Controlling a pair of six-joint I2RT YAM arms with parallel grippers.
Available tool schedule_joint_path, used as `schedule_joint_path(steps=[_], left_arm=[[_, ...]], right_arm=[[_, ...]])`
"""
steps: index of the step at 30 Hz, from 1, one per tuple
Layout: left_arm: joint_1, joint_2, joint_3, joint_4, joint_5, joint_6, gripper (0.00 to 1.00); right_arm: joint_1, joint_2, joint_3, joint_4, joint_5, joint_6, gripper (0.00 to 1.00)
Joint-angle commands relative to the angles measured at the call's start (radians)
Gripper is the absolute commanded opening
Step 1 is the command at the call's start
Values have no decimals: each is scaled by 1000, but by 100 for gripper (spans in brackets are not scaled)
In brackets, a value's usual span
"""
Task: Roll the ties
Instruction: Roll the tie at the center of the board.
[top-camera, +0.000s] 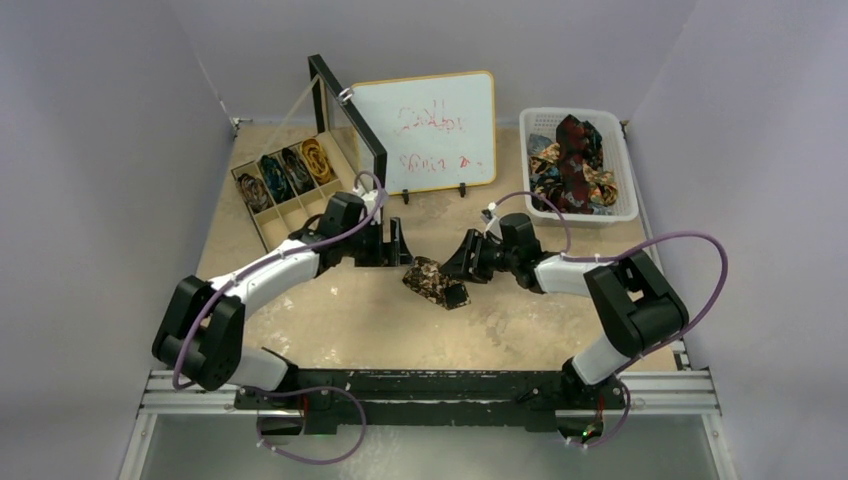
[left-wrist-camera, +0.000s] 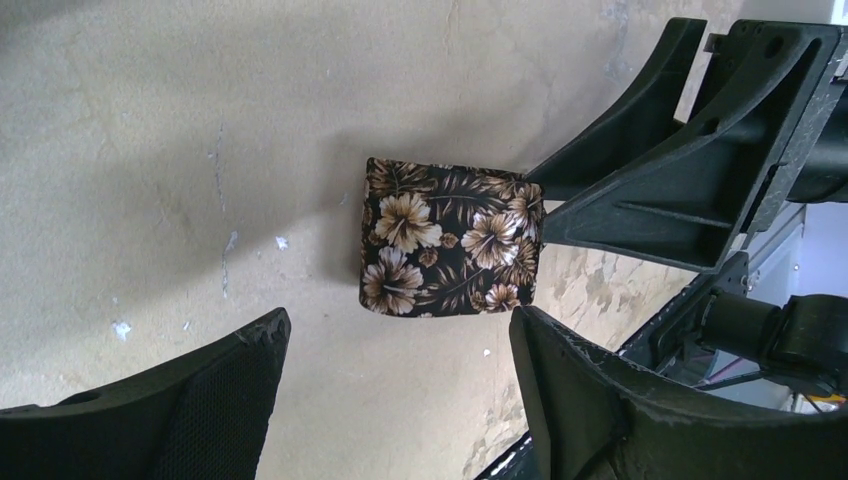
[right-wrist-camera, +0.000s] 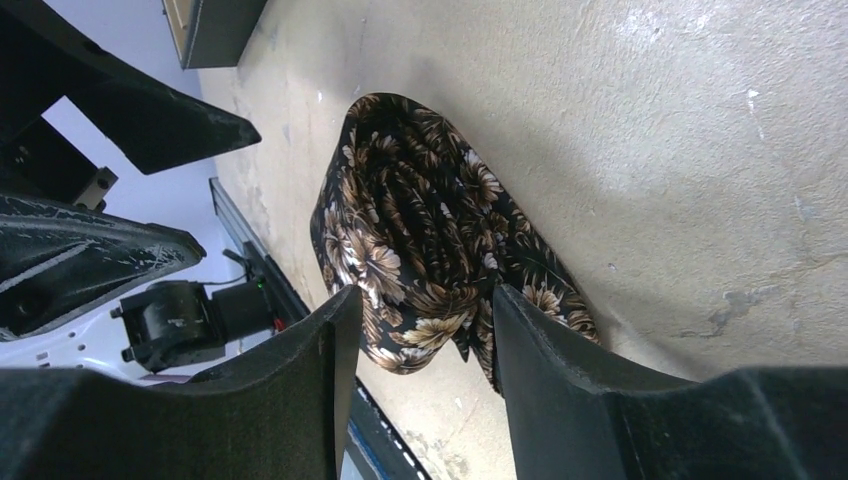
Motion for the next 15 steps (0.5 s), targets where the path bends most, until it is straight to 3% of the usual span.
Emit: schedule_joint_path(steps=[1,11,15], left_arm=[[11,40,-16,104,74,-4,79],[12,130,-20,171,122,-17,79],[11,144,-20,185,134,-21,79]], right_arm=[[2,11,12,-8,-6,-44,53],[2,9,6,-39,9,-82,51],[2,-35,12,-29,-19,-76,58]])
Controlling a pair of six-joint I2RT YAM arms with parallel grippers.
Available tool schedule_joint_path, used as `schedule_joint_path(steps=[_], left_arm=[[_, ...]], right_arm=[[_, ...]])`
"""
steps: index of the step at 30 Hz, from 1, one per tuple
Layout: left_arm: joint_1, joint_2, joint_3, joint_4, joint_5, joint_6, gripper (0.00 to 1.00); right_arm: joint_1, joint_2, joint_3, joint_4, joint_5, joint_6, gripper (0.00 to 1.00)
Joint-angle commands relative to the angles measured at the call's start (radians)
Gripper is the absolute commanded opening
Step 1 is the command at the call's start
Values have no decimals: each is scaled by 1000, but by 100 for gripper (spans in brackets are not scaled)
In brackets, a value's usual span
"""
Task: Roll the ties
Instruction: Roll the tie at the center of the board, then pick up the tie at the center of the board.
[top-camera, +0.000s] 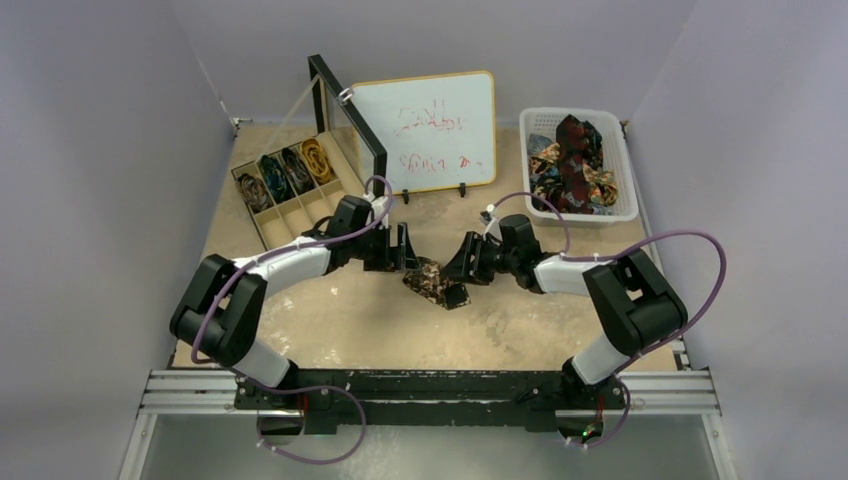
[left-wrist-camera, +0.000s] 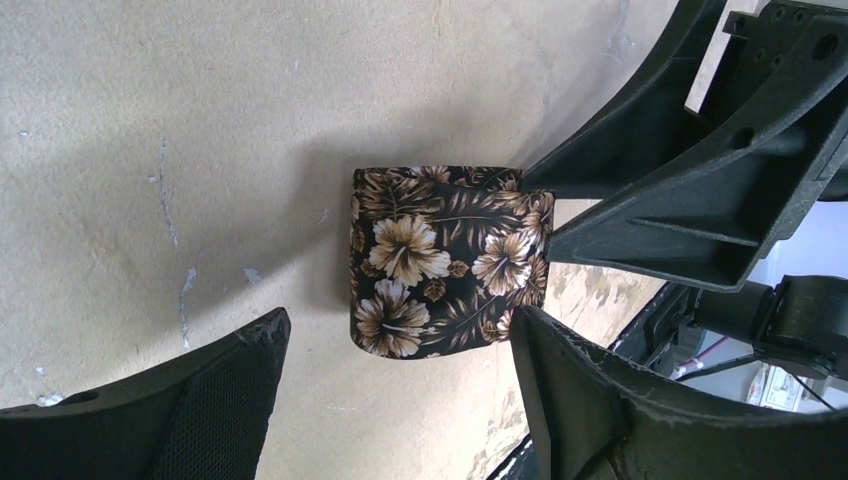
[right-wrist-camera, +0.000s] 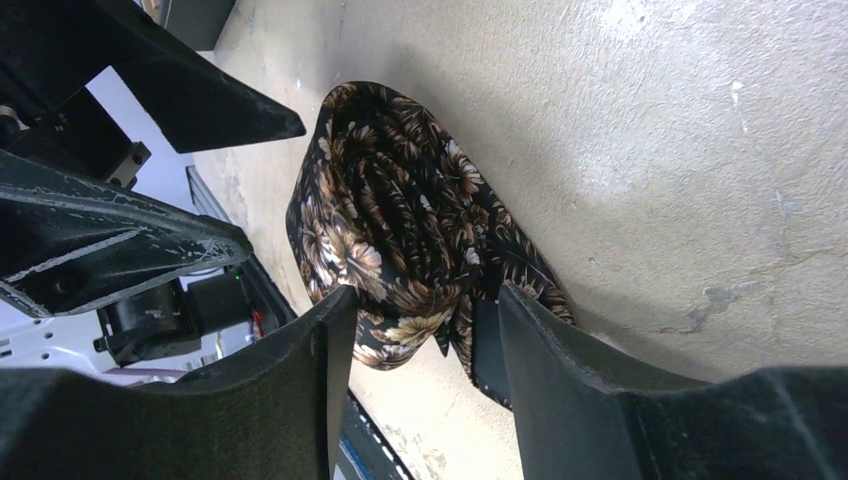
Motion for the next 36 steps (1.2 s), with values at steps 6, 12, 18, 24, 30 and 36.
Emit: schedule_joint_path(steps=[6,12,18,24,30,36], left_arm=[[6,13,-15,78,47,-18,78],[6,32,-28,123,58,-30,78],[6,50,-36,151,78,-35,78],[5,64,-55,181,100,-55,78],[5,79,-81,245,149,-95,78],[6,109,-108,321,193,-152,76]], right_arm=[[4,-70,37,-17,-21,-10,62],[14,2,30,-5,-28,-22,59],[14,52,-4,2,-1,-46,46],[15,67,-35,29,-4,-52,41],[14,64,-39,46,-16,-52,40],[15,29,-36,26,-33,-70,48]])
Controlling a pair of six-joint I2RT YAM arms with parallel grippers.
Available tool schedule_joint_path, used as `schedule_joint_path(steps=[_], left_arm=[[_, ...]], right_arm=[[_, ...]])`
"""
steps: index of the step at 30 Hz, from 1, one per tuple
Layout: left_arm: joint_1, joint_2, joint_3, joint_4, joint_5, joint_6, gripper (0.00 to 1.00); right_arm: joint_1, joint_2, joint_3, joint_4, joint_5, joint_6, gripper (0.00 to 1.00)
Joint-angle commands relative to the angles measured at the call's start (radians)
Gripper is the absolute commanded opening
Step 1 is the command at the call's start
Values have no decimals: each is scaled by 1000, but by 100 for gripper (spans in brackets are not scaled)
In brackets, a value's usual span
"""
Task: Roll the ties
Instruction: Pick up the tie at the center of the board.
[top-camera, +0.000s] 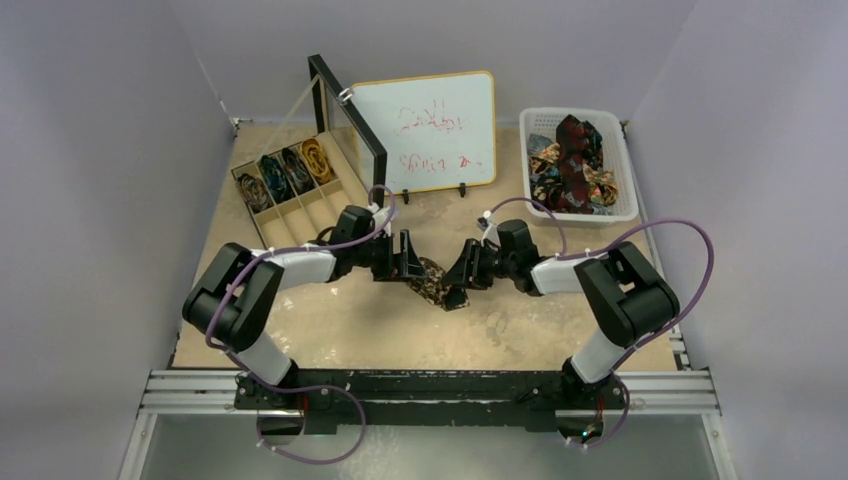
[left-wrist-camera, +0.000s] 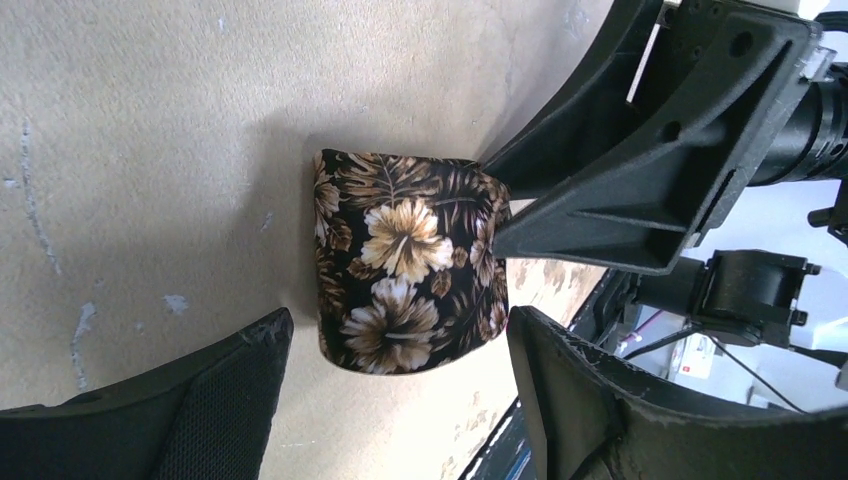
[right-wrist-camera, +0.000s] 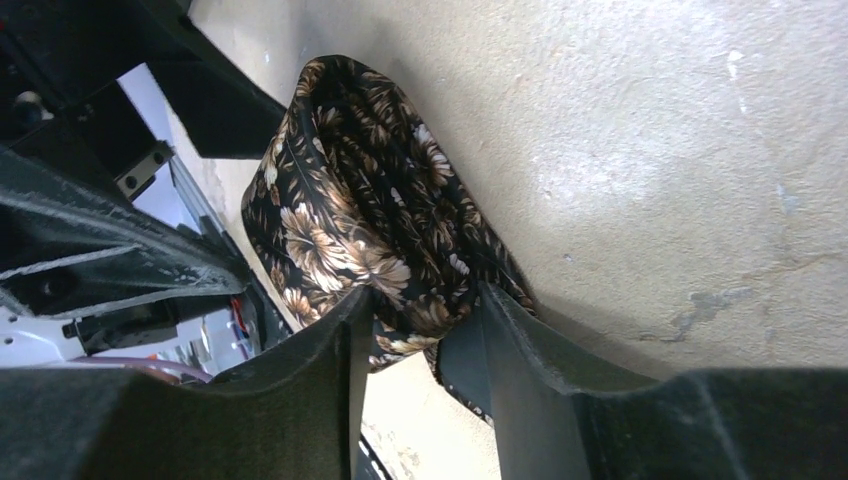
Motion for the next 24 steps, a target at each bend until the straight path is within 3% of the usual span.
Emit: schedule_joint_path(steps=[1,15,24], left_arm=[[5,26,-27,109,52,-56,75],[6,36,-51,141,56,-65,62],[5,38,-47,139,58,-59,61]], right_arm=[[5,-34,-8,-27,-21,-41,50],[6,-116,-58,8,-83,52,58],[15,-80,-61,34,-90,63,58]])
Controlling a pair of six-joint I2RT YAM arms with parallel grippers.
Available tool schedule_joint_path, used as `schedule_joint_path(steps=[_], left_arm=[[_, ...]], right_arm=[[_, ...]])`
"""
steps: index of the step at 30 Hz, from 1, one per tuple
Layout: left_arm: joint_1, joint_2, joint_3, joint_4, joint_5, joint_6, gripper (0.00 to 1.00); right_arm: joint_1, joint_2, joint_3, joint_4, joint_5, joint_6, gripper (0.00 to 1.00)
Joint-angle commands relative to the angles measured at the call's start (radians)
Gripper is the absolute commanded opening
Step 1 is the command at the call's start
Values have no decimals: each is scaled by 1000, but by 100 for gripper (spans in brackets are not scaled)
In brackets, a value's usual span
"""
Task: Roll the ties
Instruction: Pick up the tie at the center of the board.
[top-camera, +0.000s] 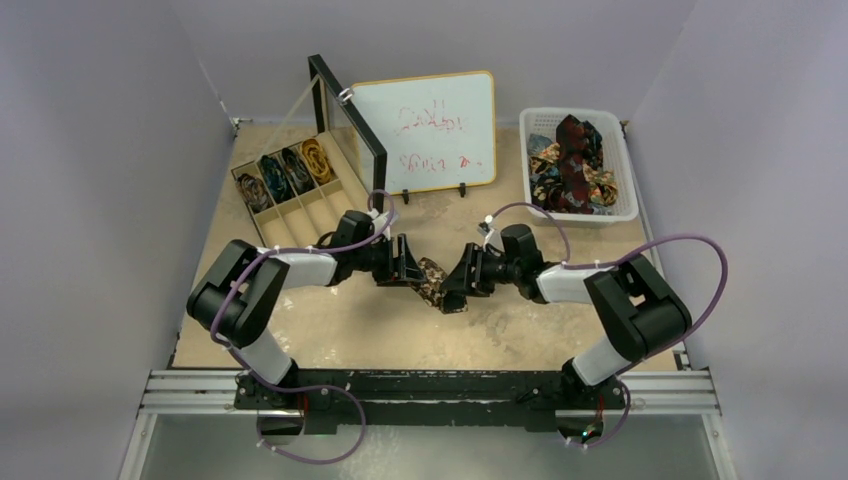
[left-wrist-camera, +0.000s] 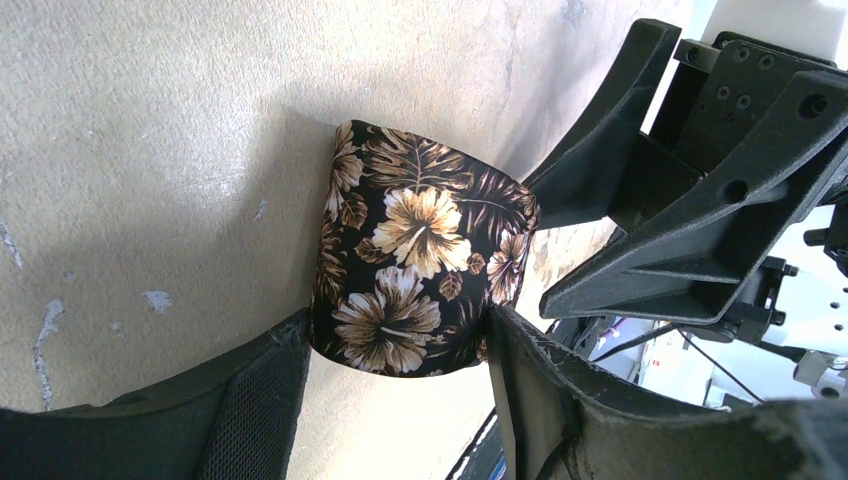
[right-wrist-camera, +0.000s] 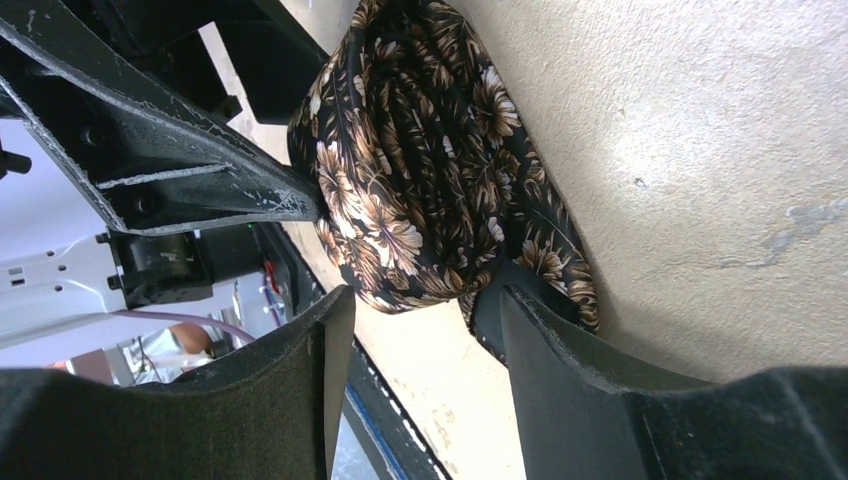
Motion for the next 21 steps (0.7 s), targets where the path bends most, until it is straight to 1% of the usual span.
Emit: schedule_joint_path(steps=[1,2,4,8,10,16,21], left_arm=[[5,2,-2,39,18,12,61],[5,2,-1,39,19,14,61],[5,0,0,36,19,14,61],[6,-17,1,18,9,21,63],[5,-29,4,1,3,28,64],[5,-65,-4,2,-23,29,73],[5,-21,9,43,7,5,75]], right_arm=[[6,15,-3,46,-13,22,58],[6,19,0,47,-5,24,58],[7,36,8,54,6,27,55],[7,79,-7,73,30,37,41],[6,87,-23,73,38,31,36],[6,110,-53,99,40,26,34],[6,111,-62,93,52,14,33]])
